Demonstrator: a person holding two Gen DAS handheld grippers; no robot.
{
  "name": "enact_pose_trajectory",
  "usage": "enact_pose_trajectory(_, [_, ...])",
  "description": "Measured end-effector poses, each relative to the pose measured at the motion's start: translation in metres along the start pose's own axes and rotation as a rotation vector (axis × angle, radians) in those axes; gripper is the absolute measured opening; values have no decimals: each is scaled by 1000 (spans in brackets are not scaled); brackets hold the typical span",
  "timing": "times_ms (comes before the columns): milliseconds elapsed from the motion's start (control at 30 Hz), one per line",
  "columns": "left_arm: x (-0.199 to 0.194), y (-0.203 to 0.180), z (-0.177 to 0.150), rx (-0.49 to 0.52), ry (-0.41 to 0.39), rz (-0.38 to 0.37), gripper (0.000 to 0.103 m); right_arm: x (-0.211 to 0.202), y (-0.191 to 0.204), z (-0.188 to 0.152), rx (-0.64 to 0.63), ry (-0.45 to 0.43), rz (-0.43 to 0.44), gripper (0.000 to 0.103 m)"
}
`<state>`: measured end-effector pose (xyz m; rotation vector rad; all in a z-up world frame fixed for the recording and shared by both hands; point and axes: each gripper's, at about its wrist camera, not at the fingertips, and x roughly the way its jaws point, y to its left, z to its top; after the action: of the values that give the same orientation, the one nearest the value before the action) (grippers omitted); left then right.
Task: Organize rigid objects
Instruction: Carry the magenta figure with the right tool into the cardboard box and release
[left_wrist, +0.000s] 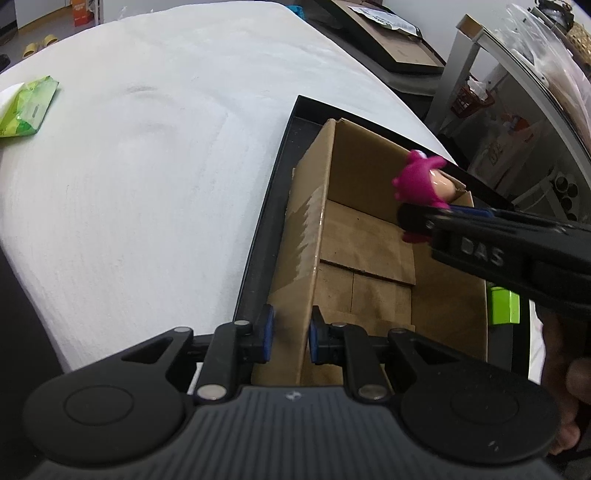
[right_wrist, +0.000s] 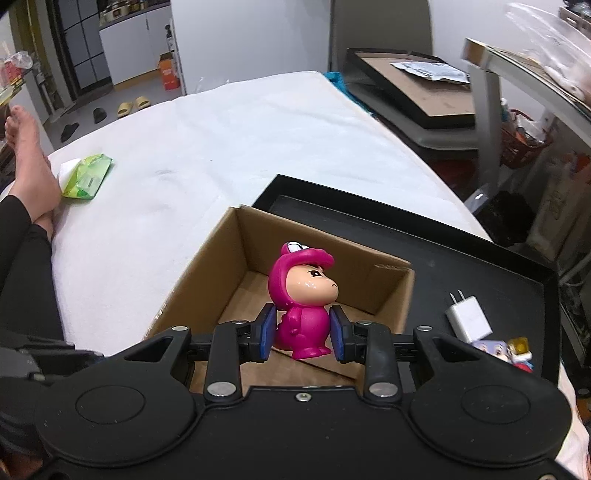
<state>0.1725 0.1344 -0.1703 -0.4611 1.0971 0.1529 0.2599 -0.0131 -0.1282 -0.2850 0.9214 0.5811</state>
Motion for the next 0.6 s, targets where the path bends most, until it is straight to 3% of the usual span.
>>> enact_pose_trajectory(367, [-3, -2, -2, -24, -3, -1, 17, 18, 12, 16, -21, 2, 45, 32])
enact_pose_trajectory(433, [-5, -3, -2, -22, -6, 8, 17, 12, 10, 15, -9, -11, 39, 50])
enact_pose_trajectory(600, [-11, -9, -3, -5, -14, 28, 18, -2, -5, 9, 45, -13, 40, 53])
